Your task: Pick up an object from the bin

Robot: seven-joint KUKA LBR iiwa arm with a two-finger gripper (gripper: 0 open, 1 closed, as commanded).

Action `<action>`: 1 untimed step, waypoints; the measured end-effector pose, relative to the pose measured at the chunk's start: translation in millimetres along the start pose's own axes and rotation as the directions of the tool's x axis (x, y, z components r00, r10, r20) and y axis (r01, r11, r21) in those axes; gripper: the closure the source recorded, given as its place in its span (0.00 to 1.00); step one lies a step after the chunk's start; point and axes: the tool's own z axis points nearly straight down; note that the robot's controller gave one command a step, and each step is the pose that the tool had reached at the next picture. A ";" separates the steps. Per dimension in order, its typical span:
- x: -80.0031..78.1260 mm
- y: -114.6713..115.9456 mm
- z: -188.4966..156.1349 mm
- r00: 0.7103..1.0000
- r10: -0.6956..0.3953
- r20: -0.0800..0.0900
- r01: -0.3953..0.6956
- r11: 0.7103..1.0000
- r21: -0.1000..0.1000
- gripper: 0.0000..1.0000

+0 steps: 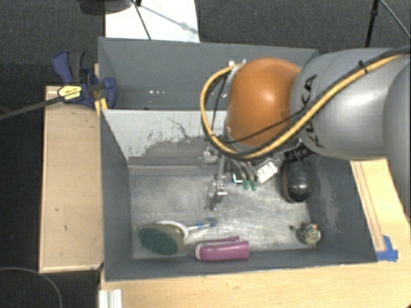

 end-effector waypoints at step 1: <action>59.5 -3.6 64.2 1.000 -0.026 0.017 0.026 1.000 -0.002 0.00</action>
Offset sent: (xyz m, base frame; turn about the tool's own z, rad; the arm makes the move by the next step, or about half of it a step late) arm -0.0618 -0.0040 -0.0640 -0.0293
